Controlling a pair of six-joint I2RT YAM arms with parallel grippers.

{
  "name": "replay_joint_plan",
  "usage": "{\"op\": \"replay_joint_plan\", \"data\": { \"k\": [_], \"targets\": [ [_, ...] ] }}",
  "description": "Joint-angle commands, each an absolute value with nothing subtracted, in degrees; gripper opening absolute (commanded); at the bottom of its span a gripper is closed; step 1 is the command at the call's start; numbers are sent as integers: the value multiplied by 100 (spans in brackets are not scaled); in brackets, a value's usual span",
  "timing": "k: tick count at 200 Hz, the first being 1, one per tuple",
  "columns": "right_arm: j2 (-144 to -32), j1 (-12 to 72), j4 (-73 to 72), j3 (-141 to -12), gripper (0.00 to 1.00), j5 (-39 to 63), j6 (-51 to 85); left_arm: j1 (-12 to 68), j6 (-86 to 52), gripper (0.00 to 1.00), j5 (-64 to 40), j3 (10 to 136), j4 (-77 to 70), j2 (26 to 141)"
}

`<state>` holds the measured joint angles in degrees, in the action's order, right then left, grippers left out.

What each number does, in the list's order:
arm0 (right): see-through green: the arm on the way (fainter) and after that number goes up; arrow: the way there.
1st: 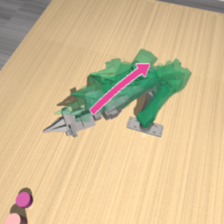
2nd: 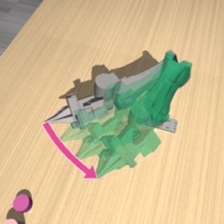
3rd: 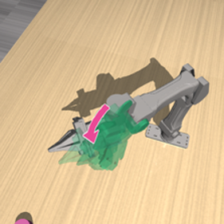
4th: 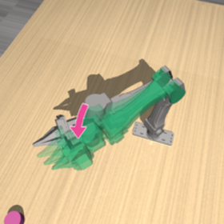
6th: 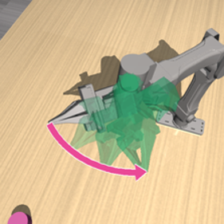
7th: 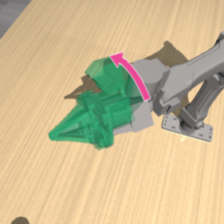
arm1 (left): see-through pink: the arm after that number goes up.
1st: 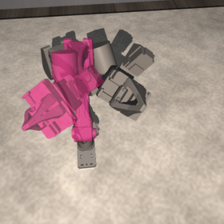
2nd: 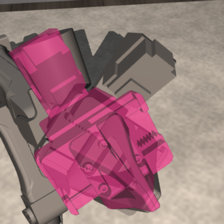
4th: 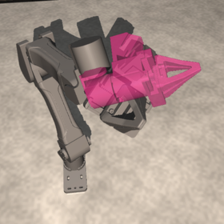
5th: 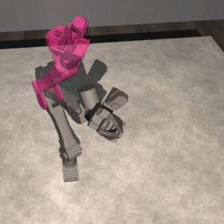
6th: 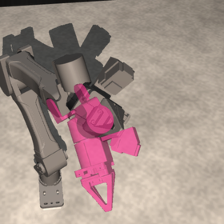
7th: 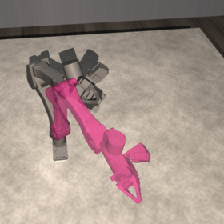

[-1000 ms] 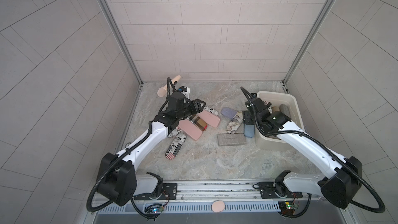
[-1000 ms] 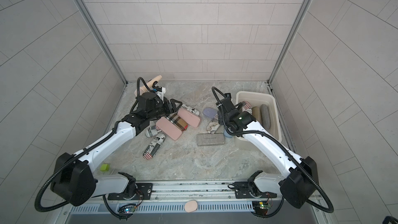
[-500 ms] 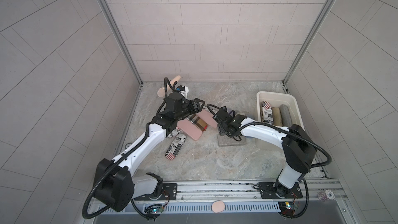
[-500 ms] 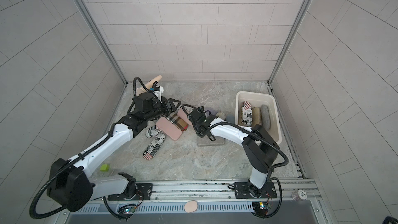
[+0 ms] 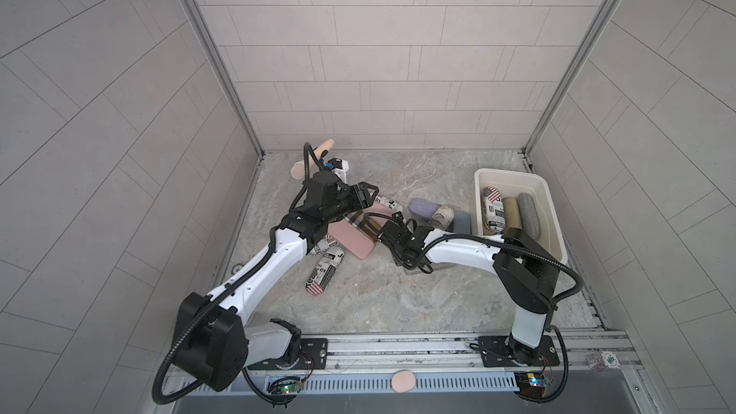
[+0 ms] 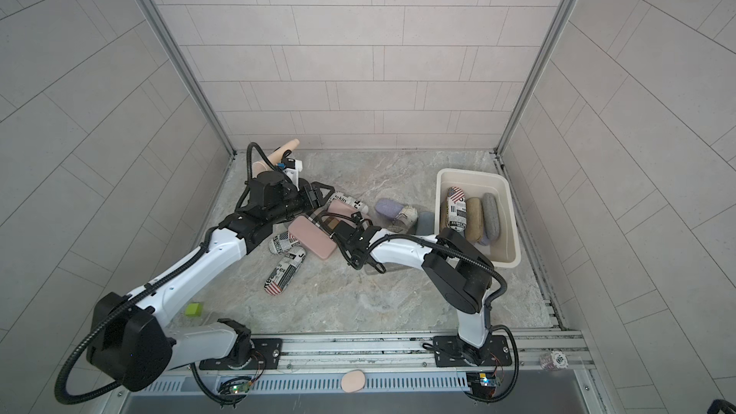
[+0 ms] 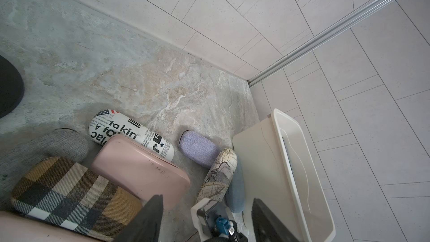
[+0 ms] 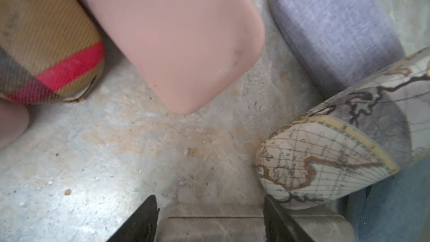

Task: Put the glasses cases into the storage boxes
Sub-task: Pick up the glasses case at the center of the board.

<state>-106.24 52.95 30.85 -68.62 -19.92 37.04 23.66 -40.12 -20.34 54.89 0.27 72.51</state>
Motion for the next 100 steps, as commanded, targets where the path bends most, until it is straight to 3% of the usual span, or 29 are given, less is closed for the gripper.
{"op": "replay_joint_plan", "data": {
  "k": [1,38,100],
  "targets": [
    [-10511,5454,3294,-6642,72,-2106,3908,2375,-4010,67,-2030,5424,-102,7111],
    [-10059,5879,3325,-5975,72,-2006,4073,2382,-4008,67,-2039,5423,-105,7139],
    [-8922,6197,2961,-4875,71,-934,3860,2408,-4051,67,-2078,5425,-121,7151]
  ]
}}
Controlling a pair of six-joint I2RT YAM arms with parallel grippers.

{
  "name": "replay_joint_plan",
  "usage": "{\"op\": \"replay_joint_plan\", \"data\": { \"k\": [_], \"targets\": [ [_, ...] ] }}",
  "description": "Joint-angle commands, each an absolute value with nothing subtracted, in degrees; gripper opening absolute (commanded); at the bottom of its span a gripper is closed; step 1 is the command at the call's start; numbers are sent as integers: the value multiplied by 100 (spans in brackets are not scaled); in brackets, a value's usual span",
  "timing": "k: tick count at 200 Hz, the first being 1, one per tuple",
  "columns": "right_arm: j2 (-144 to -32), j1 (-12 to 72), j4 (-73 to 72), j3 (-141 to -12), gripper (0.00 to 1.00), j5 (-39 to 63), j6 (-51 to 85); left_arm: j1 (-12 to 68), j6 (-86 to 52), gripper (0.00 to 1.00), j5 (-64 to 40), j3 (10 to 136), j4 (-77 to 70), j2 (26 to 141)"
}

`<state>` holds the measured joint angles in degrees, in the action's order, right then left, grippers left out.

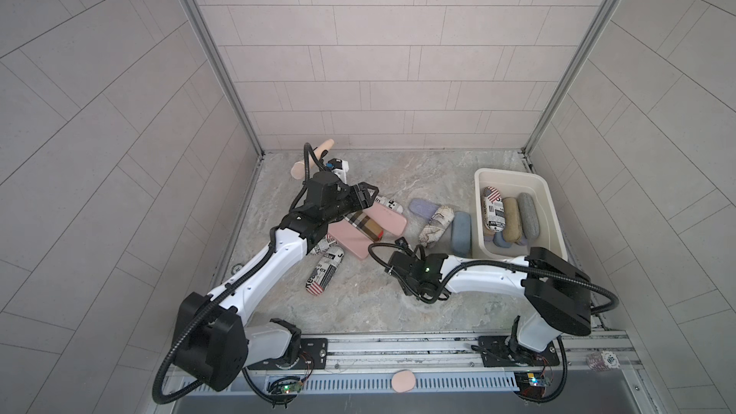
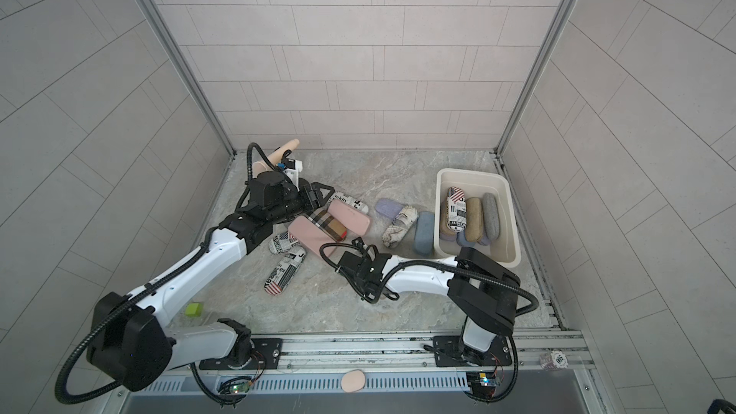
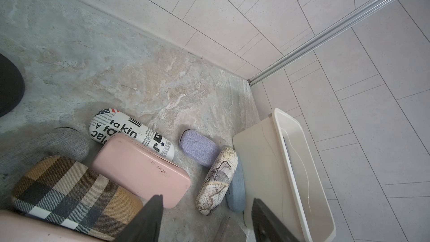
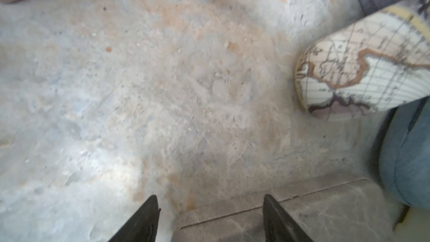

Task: Put the glasses cases into the storage boxes
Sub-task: Pick up the glasses case at the center of the board.

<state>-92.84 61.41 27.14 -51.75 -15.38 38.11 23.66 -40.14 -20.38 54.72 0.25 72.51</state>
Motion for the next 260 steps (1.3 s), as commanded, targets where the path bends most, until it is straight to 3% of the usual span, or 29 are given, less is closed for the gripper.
{"op": "replay_joint_plan", "data": {
  "k": [1,56,91,145,260],
  "targets": [
    [-8904,6197,2979,-4859,71,-933,3855,2408,-4051,67,-2076,5428,-127,7148],
    [-8028,6172,4013,-4586,74,-1117,4076,2455,-4052,67,-2101,5423,-132,7171],
    [-7612,6104,4787,-4685,80,-2038,5599,2461,-4049,67,-2065,5414,-131,7177],
    [-7534,6167,4189,-4251,82,-2247,7173,2480,-4025,67,-2048,5423,-96,7192],
    [-7839,6205,3645,-3821,85,-2030,7833,2494,-4025,67,-2082,5443,-78,7168]
  ]
}}
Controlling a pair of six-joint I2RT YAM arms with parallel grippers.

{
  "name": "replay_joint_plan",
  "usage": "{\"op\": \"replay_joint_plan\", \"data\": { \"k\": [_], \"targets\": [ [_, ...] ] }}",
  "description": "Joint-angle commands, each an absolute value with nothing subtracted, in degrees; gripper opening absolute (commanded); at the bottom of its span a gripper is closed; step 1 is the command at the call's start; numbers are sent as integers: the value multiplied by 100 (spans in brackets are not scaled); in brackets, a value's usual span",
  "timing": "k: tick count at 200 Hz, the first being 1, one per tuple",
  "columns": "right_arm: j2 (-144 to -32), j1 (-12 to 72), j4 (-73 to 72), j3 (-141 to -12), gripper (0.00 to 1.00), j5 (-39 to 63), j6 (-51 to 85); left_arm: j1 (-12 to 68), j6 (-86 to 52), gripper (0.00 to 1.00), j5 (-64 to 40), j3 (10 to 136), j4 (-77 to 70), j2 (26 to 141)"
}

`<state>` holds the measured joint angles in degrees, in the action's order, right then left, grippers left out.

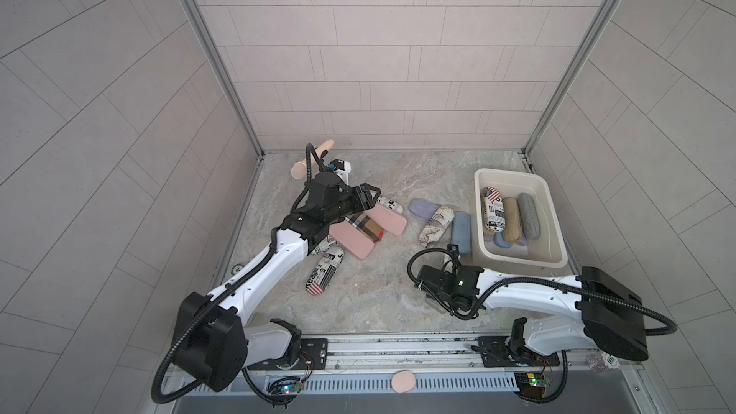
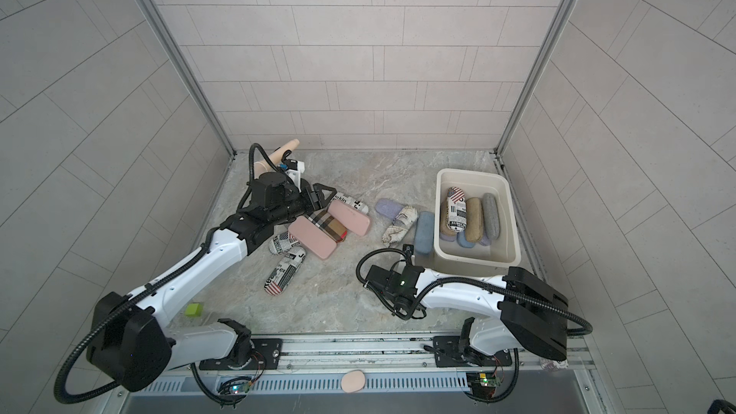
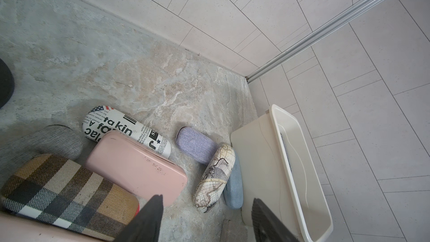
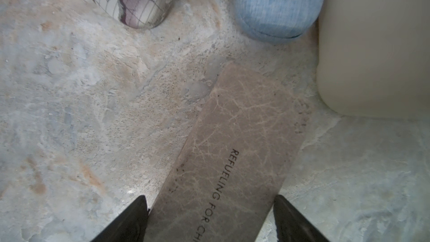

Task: Put the glasses cases into the storage boxes
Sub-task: Pick up the glasses case at the center of the board.

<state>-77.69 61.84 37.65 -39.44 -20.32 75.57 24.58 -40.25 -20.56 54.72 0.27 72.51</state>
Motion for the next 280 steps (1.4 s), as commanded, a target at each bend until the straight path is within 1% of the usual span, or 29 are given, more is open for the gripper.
{"op": "replay_joint_plan", "data": {
  "k": [1,29,78,104,144,174,202,228,267,280],
  "targets": [
    [-7844,6205,3637,-3822,86,-2026,7823,2491,-4025,67,-2078,5446,-79,7174],
    [-8077,6223,3290,-3985,83,-1962,7245,2484,-4008,67,-2054,5432,-70,7164],
    [-9063,6328,2825,-4684,80,-1702,5751,2487,-3983,67,-2040,5434,-70,7153],
    [-9199,6348,2893,-4947,79,-1733,5336,2494,-3980,67,-2053,5440,-70,7189],
    [-8780,6354,3340,-5166,79,-1907,5113,2487,-3970,67,-2035,5441,-50,7146],
    [-8483,6354,3613,-5230,87,-1938,5143,2488,-3973,67,-2036,5443,-51,7171],
    [-8754,6346,3829,-5432,91,-1695,5152,2487,-3974,67,-1994,5440,-40,7153],
    [-9141,6346,3723,-5517,92,-1529,5249,2490,-3895,67,-1832,5471,118,7151],
    [-9204,6306,3343,-5319,92,-1635,5358,2484,-3867,67,-1780,5476,158,7172],
    [-9278,6254,3213,-5262,92,-1505,5342,2487,-3864,67,-1793,5484,158,7172]
  ]
}}
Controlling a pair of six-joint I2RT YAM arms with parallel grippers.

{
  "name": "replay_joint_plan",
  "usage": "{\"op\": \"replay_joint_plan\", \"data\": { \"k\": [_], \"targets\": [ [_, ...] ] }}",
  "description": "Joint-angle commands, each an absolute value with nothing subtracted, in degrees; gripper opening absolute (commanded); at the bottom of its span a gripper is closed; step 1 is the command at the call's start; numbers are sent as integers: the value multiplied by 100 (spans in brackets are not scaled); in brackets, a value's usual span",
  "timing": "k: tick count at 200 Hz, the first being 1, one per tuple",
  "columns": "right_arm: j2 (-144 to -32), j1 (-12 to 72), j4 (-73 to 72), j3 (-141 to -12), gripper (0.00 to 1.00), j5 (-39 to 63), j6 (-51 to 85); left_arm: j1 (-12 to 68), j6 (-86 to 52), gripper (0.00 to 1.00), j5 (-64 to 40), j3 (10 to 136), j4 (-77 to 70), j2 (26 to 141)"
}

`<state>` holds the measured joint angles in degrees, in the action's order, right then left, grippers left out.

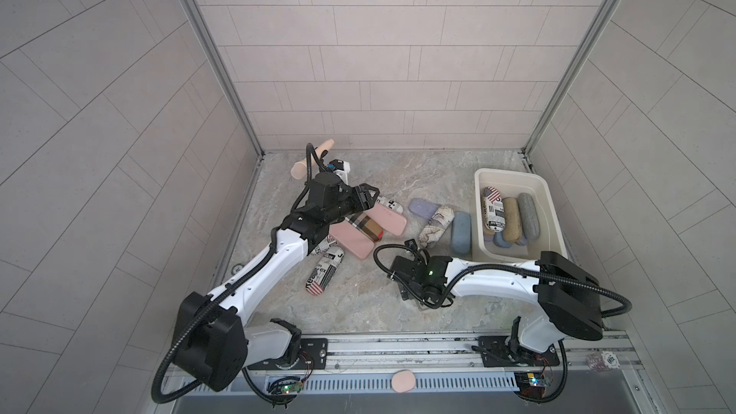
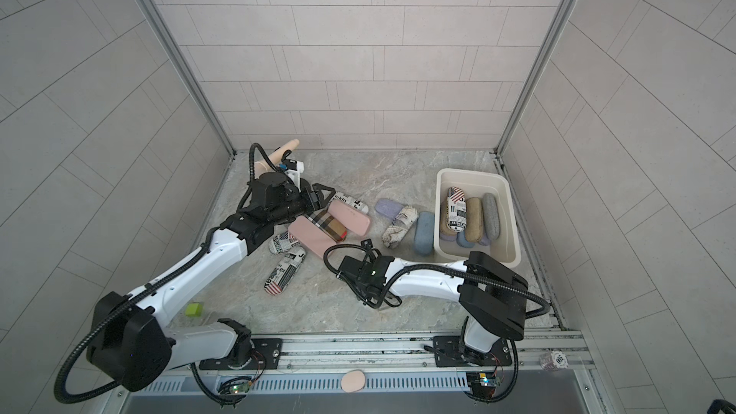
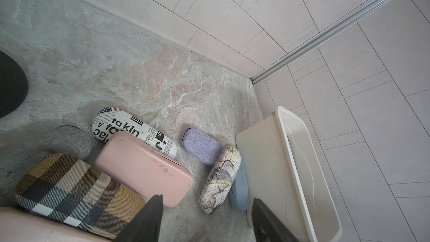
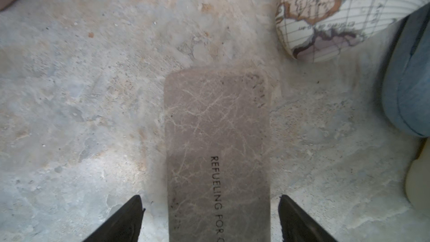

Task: Put the glasses cases into the storage boxes
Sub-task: Pick up the glasses case at the center of the board.

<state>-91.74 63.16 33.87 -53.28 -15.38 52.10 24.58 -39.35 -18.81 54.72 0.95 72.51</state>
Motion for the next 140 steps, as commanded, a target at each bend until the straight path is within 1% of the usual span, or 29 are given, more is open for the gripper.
{"op": "replay_joint_plan", "data": {
  "k": [1,32,51,77,110,140],
  "targets": [
    [-9280,6247,3206,-5246,92,-1499,5347,2487,-3866,67,-1797,5484,158,7176],
    [-9382,6232,3028,-5081,89,-1485,5396,2487,-3867,67,-1821,5484,134,7181],
    [-9493,6234,3033,-5054,85,-1581,5467,2487,-3876,67,-1835,5485,133,7193],
    [-9582,6231,2879,-4924,75,-1606,5519,2487,-3878,67,-1834,5476,130,7203],
    [-9565,6232,2742,-4759,70,-1590,5594,2490,-3887,67,-1868,5484,121,7216],
    [-9271,6240,2699,-4736,65,-1614,5500,2487,-3888,67,-1871,5485,106,7232]
  ]
}}
